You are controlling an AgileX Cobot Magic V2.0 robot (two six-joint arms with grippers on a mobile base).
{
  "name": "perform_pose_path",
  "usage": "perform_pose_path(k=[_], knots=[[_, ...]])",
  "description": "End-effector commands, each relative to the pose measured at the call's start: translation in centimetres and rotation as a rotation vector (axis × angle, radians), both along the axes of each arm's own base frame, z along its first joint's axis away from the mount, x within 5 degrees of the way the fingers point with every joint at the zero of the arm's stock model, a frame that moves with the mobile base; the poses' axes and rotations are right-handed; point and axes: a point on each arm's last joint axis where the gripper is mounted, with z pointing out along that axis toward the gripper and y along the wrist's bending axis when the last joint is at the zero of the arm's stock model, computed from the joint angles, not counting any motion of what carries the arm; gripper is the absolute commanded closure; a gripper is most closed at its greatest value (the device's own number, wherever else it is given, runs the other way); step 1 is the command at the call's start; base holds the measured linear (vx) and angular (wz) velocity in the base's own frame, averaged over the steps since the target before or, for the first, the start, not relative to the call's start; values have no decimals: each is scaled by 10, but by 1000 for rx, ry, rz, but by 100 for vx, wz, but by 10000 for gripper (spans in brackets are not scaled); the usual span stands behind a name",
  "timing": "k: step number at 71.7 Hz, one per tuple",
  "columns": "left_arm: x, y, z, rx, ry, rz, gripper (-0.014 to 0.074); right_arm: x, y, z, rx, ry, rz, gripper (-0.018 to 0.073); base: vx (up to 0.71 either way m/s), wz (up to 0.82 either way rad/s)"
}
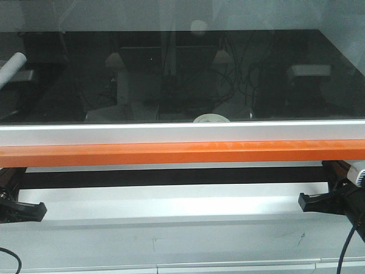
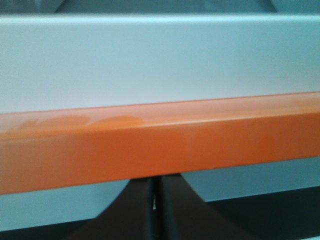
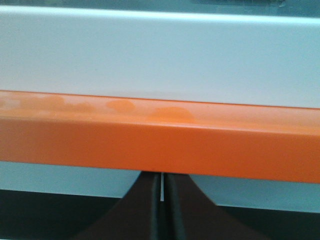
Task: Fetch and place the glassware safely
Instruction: 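Hold the orange handle with both grippers and begin lifting the sash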
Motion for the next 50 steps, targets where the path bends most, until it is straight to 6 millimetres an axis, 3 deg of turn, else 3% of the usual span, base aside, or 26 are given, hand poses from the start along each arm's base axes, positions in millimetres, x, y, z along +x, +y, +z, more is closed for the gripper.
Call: perform_pose_path(k=[1,50], knots=[[9,1,26,-43,-205,22,603,4,1,20,-6,-157,8,560,0,0],[8,1,31,-41,-262,18,603,4,1,24,-9,-208,8,560,0,0]])
